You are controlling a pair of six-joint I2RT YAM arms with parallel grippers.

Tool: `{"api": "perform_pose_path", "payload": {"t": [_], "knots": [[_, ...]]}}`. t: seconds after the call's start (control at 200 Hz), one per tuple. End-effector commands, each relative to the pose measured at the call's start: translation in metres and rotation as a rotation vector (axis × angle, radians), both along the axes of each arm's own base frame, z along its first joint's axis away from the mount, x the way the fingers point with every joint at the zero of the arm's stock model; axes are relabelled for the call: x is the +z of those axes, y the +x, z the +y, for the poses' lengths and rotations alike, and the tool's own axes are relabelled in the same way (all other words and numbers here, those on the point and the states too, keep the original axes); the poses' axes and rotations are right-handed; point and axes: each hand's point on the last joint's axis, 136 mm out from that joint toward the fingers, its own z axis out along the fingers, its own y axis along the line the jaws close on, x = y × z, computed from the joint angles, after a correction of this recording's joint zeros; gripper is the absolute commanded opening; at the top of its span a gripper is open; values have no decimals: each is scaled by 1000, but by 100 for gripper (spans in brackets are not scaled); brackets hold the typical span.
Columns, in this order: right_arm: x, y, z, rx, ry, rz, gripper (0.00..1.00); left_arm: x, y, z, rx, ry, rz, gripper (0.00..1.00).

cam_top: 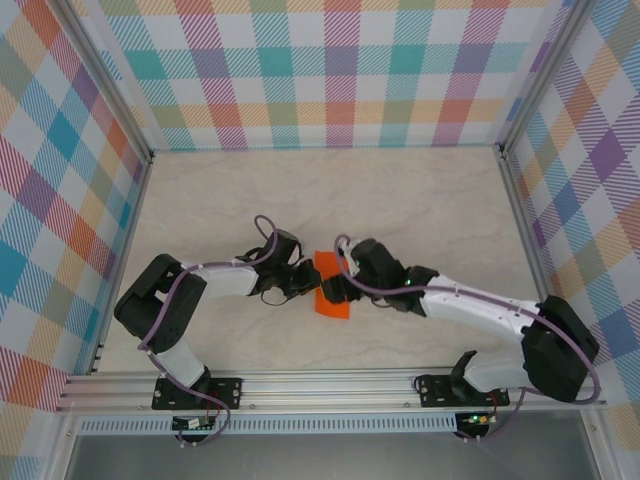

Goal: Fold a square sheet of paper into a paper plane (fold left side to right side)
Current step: Third fold the triangle at the center of the table.

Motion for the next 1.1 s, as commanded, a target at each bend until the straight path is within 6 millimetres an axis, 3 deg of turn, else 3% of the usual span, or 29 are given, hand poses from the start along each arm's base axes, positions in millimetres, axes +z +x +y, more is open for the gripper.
{"api": "perform_pose_path", "payload": {"t": [0.0, 0.155, 0.355, 0.515, 0.87, 1.02, 1.095], "knots": [[-10, -11, -7, 23, -100, -160, 75, 11, 1, -7, -3, -11, -3, 3], [-27, -34, 12, 145, -267, -295, 79, 13, 1, -7, -4, -11, -6, 3], [-42, -30, 43, 219, -417, -387, 82, 13, 1, -7, -3, -11, -7, 3], [-49, -23, 51, 217, -456, -410, 79, 15, 1, -8, -10, -9, -7, 2], [-53, -26, 44, 222, -468, -398, 22, 15, 2, -7, -10, 5, -10, 3], [-54, -28, 39, 229, -471, -391, 0, 19, 2, -4, -31, 30, -31, 17], [-56, -30, 39, 237, -470, -383, 0, 27, 3, 1, -47, 39, -53, 30]]}}
